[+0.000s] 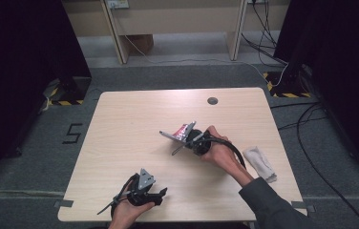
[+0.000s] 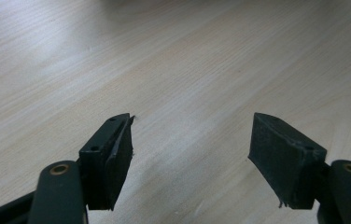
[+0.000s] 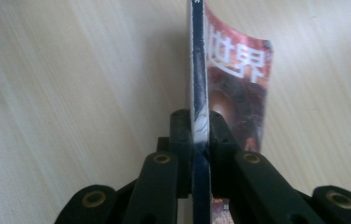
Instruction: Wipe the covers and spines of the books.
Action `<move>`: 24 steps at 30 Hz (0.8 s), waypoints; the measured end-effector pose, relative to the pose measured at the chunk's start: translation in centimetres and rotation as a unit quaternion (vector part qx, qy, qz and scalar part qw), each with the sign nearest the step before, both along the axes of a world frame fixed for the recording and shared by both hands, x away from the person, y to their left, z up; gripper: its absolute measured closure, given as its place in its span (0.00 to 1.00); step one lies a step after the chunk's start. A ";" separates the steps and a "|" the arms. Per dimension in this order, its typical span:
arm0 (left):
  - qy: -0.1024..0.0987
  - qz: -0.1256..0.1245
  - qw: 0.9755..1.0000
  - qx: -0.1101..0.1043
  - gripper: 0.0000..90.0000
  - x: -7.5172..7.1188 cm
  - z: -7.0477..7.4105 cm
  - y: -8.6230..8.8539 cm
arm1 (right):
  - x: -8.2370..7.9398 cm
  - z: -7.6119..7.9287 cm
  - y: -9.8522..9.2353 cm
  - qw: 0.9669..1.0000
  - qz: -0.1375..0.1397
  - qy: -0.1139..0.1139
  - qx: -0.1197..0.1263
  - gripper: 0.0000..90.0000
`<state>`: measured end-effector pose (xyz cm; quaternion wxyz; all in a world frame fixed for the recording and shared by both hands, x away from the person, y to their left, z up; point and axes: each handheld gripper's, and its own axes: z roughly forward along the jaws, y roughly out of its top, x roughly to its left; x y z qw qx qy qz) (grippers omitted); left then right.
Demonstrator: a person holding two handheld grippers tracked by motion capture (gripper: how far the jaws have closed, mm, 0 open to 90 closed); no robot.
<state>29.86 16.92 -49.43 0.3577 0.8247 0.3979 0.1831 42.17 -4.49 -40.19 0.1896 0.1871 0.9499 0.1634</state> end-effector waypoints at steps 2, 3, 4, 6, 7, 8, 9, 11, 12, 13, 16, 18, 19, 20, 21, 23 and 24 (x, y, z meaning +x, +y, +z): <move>0.000 -0.002 1.000 0.001 0.33 0.0 0.0 0.0 | -0.2 -0.8 0.2 1.000 0.003 0.007 -0.002 0.93; 0.001 -0.002 1.000 0.001 0.33 -0.1 -0.1 0.0 | -0.3 -1.2 0.4 1.000 0.001 0.014 -0.001 0.93; 0.001 -0.002 1.000 0.002 0.33 0.0 -0.1 0.0 | -0.4 -1.6 0.4 1.000 0.006 0.015 -0.001 0.93; 0.002 -0.001 1.000 0.001 0.33 0.0 -0.1 0.0 | -0.5 -2.3 0.5 1.000 0.006 0.024 0.003 0.93; 0.004 -0.002 1.000 0.005 0.33 0.0 -0.1 0.0 | -0.6 -2.6 0.6 1.000 0.006 0.027 0.005 0.93; 0.003 -0.003 1.000 0.004 0.33 -0.1 -0.1 0.0 | -0.7 -2.9 0.7 1.000 0.008 0.030 0.004 0.92; 0.004 -0.002 1.000 0.005 0.33 0.0 -0.1 0.0 | -0.8 -3.1 0.7 0.999 0.012 0.031 0.007 0.92; 0.003 -0.002 1.000 0.003 0.33 0.0 -0.1 -0.1 | -1.1 -3.6 0.9 0.999 0.010 0.037 0.010 0.91; 0.003 -0.003 1.000 0.004 0.33 0.0 -0.2 -0.1 | -1.1 -3.9 0.9 0.999 0.013 0.039 0.010 0.91; 0.003 -0.002 1.000 0.004 0.33 0.0 -0.2 -0.1 | -1.2 -4.1 1.0 0.999 0.012 0.042 0.010 0.90; 0.004 -0.003 1.000 0.005 0.33 0.0 -0.2 -0.1 | -1.4 -4.9 1.0 0.999 0.015 0.045 0.017 0.88; 0.005 -0.003 1.000 0.007 0.33 0.0 -0.2 -0.1 | -1.6 -5.3 1.0 0.998 0.016 0.050 0.018 0.87; 0.005 -0.003 1.000 0.007 0.33 0.0 -0.2 -0.1 | -1.6 -5.5 1.0 0.998 0.016 0.050 0.021 0.86; 0.005 -0.003 1.000 0.007 0.33 0.0 -0.2 -0.1 | -1.7 -5.7 1.0 0.998 0.014 0.051 0.022 0.84; 0.006 -0.004 1.000 0.008 0.33 0.0 -0.2 -0.1 | -1.8 -5.8 1.0 0.998 0.006 0.057 0.027 0.83; 0.005 -0.002 1.000 0.005 0.33 0.0 -0.2 -0.2 | -1.8 -6.0 0.9 0.998 0.011 0.059 0.033 0.82; 0.004 -0.002 1.000 0.004 0.33 -0.1 -0.3 -0.2 | -1.8 -6.1 0.8 0.997 0.007 0.061 0.036 0.81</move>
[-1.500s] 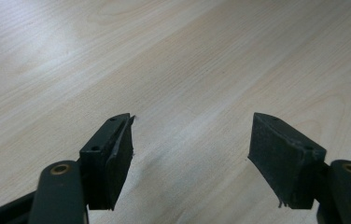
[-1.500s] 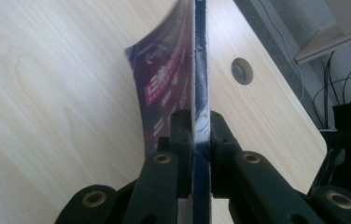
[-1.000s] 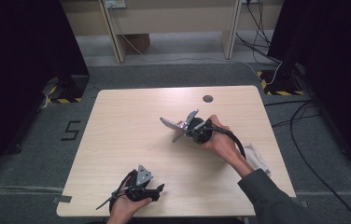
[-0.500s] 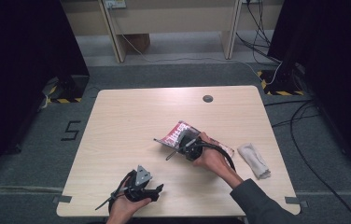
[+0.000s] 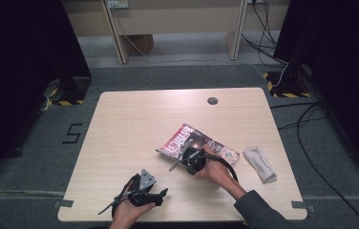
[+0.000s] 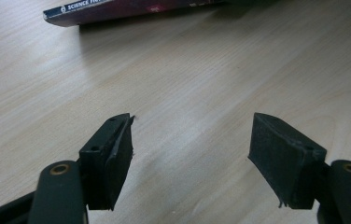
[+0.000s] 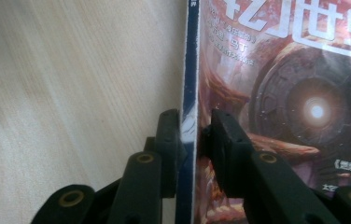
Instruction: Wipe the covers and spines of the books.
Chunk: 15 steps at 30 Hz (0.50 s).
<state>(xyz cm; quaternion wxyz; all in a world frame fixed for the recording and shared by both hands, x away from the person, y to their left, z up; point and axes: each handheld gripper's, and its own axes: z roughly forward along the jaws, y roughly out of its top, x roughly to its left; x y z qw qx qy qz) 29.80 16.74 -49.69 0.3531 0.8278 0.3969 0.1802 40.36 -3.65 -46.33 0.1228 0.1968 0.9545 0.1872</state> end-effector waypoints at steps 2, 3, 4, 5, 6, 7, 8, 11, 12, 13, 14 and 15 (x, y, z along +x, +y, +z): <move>0.001 -0.001 1.000 0.001 0.33 0.0 0.0 0.0 | -0.1 -0.2 0.0 1.000 0.001 0.002 0.003 0.79; 0.001 -0.001 1.000 0.001 0.33 0.1 0.0 0.0 | -0.2 -0.3 0.0 1.000 -0.002 0.005 0.006 0.78; 0.000 0.000 1.000 0.000 0.33 0.0 -0.1 -0.1 | -0.2 -0.4 0.0 1.000 -0.005 0.007 0.008 0.77; 0.001 -0.001 1.000 0.000 0.33 0.0 -0.1 -0.1 | -0.3 -0.5 0.0 1.000 -0.005 0.007 0.009 0.76; 0.001 -0.002 1.000 0.001 0.33 0.0 -0.1 -0.1 | -0.4 -0.7 0.0 1.000 -0.005 0.007 0.012 0.75; 0.001 -0.002 1.000 0.001 0.33 0.0 -0.1 -0.1 | -0.4 -0.8 -0.1 1.000 -0.009 0.008 0.015 0.74; 0.002 -0.003 1.000 0.002 0.33 0.0 -0.1 -0.1 | -0.4 -0.9 -0.1 1.000 -0.007 0.009 0.019 0.73; 0.002 -0.003 1.000 0.004 0.33 0.0 -0.1 -0.2 | -0.6 -1.1 -0.4 0.999 -0.013 0.011 0.032 0.71; 0.001 -0.003 1.000 0.003 0.33 0.0 -0.1 -0.2 | -0.6 -1.2 -0.4 0.999 -0.013 0.009 0.035 0.71; 0.002 -0.003 1.000 0.003 0.33 0.0 -0.1 -0.2 | -0.6 -1.2 -0.5 0.999 -0.013 0.010 0.039 0.70; 0.002 -0.003 1.000 0.003 0.33 0.0 -0.1 -0.3 | -0.7 -1.3 -0.5 0.999 -0.018 0.014 0.043 0.69; 0.002 -0.002 1.000 0.003 0.33 0.0 -0.2 -0.3 | -0.7 -1.5 -0.6 0.998 -0.020 0.016 0.050 0.68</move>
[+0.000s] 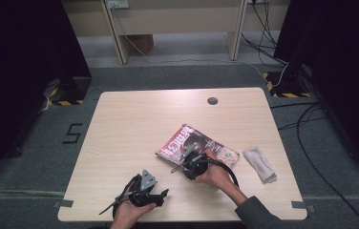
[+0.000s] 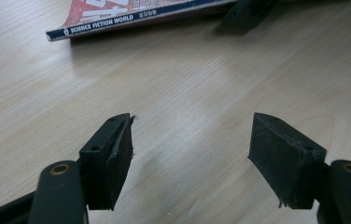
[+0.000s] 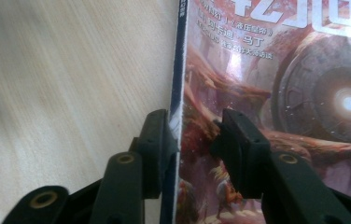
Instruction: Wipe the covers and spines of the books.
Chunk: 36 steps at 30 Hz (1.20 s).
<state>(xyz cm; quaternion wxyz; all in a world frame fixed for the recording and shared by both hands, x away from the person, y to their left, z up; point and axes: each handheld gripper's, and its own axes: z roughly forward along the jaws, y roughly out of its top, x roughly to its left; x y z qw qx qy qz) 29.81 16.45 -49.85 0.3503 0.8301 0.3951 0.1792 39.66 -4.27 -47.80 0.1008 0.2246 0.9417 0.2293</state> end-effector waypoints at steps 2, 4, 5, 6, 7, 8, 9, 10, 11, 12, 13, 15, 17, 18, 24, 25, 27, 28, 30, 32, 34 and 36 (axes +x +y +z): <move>0.001 -0.002 1.000 0.002 0.33 0.0 0.0 0.0 | -0.1 -0.1 -0.2 1.000 -0.003 0.001 0.007 0.67; 0.000 -0.001 1.000 -0.001 0.33 0.0 0.0 -0.1 | -0.2 -0.2 -0.3 1.000 -0.006 -0.004 0.014 0.65; 0.001 -0.001 1.000 -0.001 0.33 0.0 0.0 -0.1 | -0.4 -0.3 -0.3 1.000 -0.009 -0.003 0.018 0.64; 0.000 0.000 1.000 -0.001 0.33 0.0 0.0 -0.1 | -0.5 -0.4 -0.3 1.000 -0.011 0.000 0.022 0.62; -0.001 0.000 1.000 -0.001 0.33 0.0 0.0 -0.1 | -0.6 -0.6 -0.3 1.000 -0.008 0.001 0.027 0.61; 0.000 0.000 1.000 -0.002 0.33 0.0 0.0 0.0 | -0.8 -0.8 -0.3 1.000 -0.008 -0.005 0.030 0.61; -0.001 0.000 1.000 -0.002 0.33 0.1 0.0 0.0 | -0.9 -0.9 -0.3 0.999 -0.008 -0.011 0.029 0.61; 0.000 0.000 1.000 -0.002 0.33 0.1 0.0 -0.1 | -1.1 -0.9 -0.3 0.999 -0.012 -0.009 0.029 0.60; 0.000 0.000 1.000 0.000 0.33 0.1 0.0 -0.1 | -1.0 -0.9 -0.3 0.999 -0.010 -0.014 0.028 0.60; 0.001 -0.002 1.000 0.002 0.33 0.1 -0.1 -0.2 | -0.9 -0.9 -0.4 0.999 -0.009 -0.010 0.031 0.60; 0.001 -0.004 1.000 0.002 0.33 0.0 -0.1 -0.2 | -0.9 -0.9 -0.4 0.999 -0.009 -0.008 0.032 0.60; -0.001 -0.006 1.000 0.004 0.33 0.0 -0.1 -0.3 | -0.9 -0.9 -0.5 0.999 -0.012 -0.007 0.037 0.59; -0.002 -0.007 1.000 0.003 0.33 -0.1 -0.1 -0.4 | -0.9 -1.0 -0.5 0.999 -0.015 0.004 0.046 0.58; -0.002 -0.007 1.000 0.003 0.33 -0.1 -0.1 -0.4 | -0.8 -1.0 -0.6 0.998 -0.014 0.014 0.055 0.56; -0.003 -0.006 1.000 0.000 0.33 -0.1 0.0 -0.4 | 0.0 -0.6 -1.8 0.996 -0.038 0.016 0.082 0.46; -0.004 -0.005 1.000 0.000 0.33 -0.1 0.0 -0.4 | 0.2 -0.3 -2.2 0.995 -0.042 0.011 0.090 0.45; -0.004 -0.005 1.000 -0.001 0.33 -0.1 0.0 -0.5 | 0.6 0.3 -3.0 0.993 -0.056 0.004 0.102 0.42; -0.005 -0.005 1.000 0.000 0.33 -0.1 0.0 -0.5 | 0.9 0.7 -3.6 0.992 -0.065 -0.002 0.106 0.41; -0.007 -0.005 1.000 0.000 0.33 0.0 -0.1 -0.7 | 1.4 1.1 -4.7 0.990 -0.086 -0.015 0.108 0.39; -0.006 -0.007 1.000 0.000 0.33 0.0 -0.1 -1.0 | 2.0 1.2 -5.8 0.988 -0.108 -0.018 0.110 0.37; -0.008 -0.008 1.000 0.000 0.33 0.0 -0.2 -1.4 | 2.6 1.0 -7.0 0.986 -0.126 -0.020 0.106 0.36; -0.010 -0.013 1.000 0.001 0.33 0.1 -0.2 -1.7 | 3.1 0.8 -8.1 0.984 -0.148 -0.018 0.100 0.35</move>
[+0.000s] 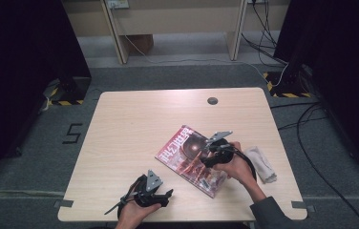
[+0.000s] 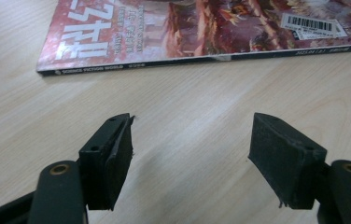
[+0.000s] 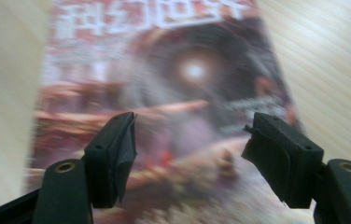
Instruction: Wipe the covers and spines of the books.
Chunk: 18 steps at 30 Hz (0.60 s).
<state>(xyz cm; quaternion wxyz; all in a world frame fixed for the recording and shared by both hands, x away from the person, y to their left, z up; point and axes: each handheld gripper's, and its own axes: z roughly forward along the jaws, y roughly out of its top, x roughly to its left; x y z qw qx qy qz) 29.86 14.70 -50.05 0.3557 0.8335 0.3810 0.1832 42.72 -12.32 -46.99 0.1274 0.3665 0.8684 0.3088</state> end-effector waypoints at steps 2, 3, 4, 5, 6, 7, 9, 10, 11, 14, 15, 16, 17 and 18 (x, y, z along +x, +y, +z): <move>-0.002 -0.002 1.000 0.001 0.33 0.1 0.0 -0.4 | 0.5 -0.2 -1.1 1.000 -0.016 -0.001 -0.003 0.34; -0.003 -0.001 1.000 -0.002 0.33 0.1 -0.1 -0.6 | 0.7 -0.2 -1.6 1.000 -0.026 -0.001 -0.005 0.34; -0.003 -0.002 1.000 -0.003 0.33 0.2 -0.1 -0.8 | 0.8 -0.3 -2.0 0.999 -0.036 0.006 -0.004 0.34; -0.004 -0.002 1.000 -0.003 0.33 0.3 -0.2 -1.0 | 1.0 -0.4 -2.5 0.999 -0.040 0.002 -0.006 0.33; -0.004 -0.004 1.000 0.000 0.33 0.4 -0.2 -1.1 | 1.1 -0.5 -2.9 0.999 -0.049 0.006 -0.005 0.33; -0.006 -0.003 1.000 0.000 0.33 0.5 -0.2 -1.3 | 1.3 -0.6 -3.3 0.998 -0.054 0.008 -0.005 0.33; -0.007 -0.004 1.000 -0.002 0.33 0.7 -0.3 -1.7 | 1.6 -0.8 -4.0 0.998 -0.065 0.011 -0.005 0.33; -0.008 -0.003 1.000 -0.002 0.32 0.7 -0.3 -1.9 | 1.7 -0.9 -4.3 0.998 -0.069 0.013 -0.006 0.32; -0.010 -0.005 1.000 -0.001 0.32 0.8 -0.4 -2.1 | 1.8 -1.1 -4.6 0.997 -0.071 0.015 -0.006 0.32; -0.011 -0.009 1.000 0.000 0.32 1.0 -0.5 -2.8 | 2.0 -1.7 -5.1 0.997 -0.076 0.023 -0.009 0.32; -0.012 -0.010 1.000 0.000 0.32 1.1 -0.6 -3.1 | 2.1 -1.8 -5.2 0.997 -0.077 0.027 -0.009 0.32; -0.012 -0.012 1.000 0.002 0.32 1.2 -0.5 -3.3 | 2.1 -1.9 -5.2 0.996 -0.078 0.031 -0.009 0.32; -0.014 -0.011 1.000 0.002 0.32 1.3 -0.5 -3.5 | 2.1 -2.0 -5.2 0.996 -0.077 0.035 -0.006 0.32; -0.015 -0.012 1.000 0.002 0.32 1.4 -0.5 -3.6 | 2.0 -2.0 -5.2 0.996 -0.075 0.040 -0.004 0.32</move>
